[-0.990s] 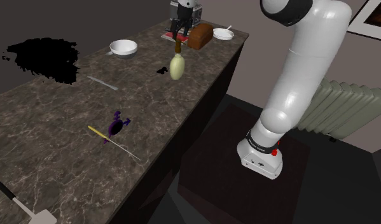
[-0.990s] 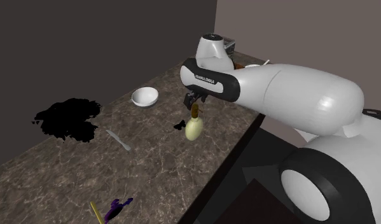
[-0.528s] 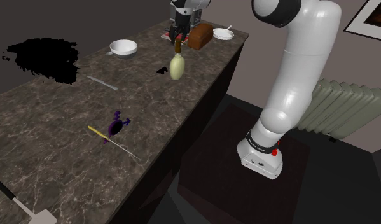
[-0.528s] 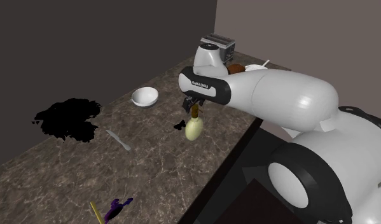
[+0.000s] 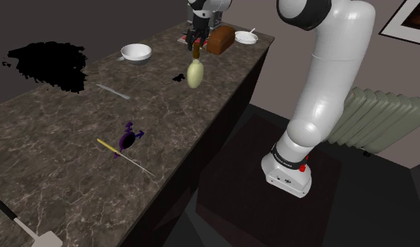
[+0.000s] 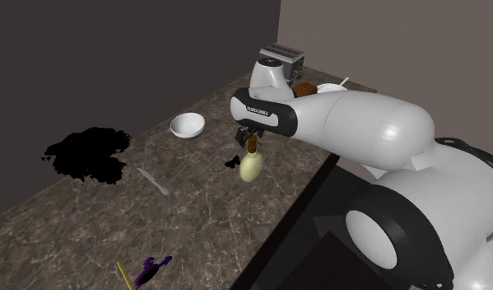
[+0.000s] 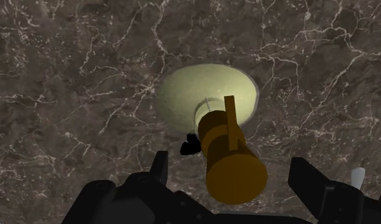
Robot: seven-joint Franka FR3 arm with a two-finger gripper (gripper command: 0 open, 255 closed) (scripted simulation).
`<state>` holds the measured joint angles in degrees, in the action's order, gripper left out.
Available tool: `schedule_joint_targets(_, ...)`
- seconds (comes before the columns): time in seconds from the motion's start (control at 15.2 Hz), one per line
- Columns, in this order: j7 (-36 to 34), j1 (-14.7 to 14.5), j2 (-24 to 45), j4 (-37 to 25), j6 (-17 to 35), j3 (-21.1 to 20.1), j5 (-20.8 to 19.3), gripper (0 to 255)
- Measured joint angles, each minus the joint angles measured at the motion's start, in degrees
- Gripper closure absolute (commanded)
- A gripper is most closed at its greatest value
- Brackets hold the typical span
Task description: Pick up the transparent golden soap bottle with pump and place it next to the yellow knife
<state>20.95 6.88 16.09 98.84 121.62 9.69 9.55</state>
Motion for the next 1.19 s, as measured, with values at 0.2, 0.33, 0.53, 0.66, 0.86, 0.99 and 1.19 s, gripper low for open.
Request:
schedule_joint_targets(0.2,0.0,0.0,0.0,0.0,0.0,0.0,0.0,255)
schedule_joint_targets(0.33,0.0,0.0,0.0,0.0,0.0,0.0,0.0,255)
schedule_joint_targets(0.53,0.0,0.0,0.0,0.0,0.0,0.0,0.0,255)
schedule_joint_targets(0.66,0.0,0.0,0.0,0.0,0.0,0.0,0.0,255)
schedule_joint_targets(0.86,-0.3,-0.1,-0.5,-0.8,-1.4,0.0,-0.2,255)
schedule_joint_targets(0.99,-0.5,0.0,-0.8,-2.1,-2.9,0.1,-0.4,255)
schedule_joint_targets(1.19,-0.8,0.0,-1.2,-3.7,-4.9,0.2,-0.6,255)
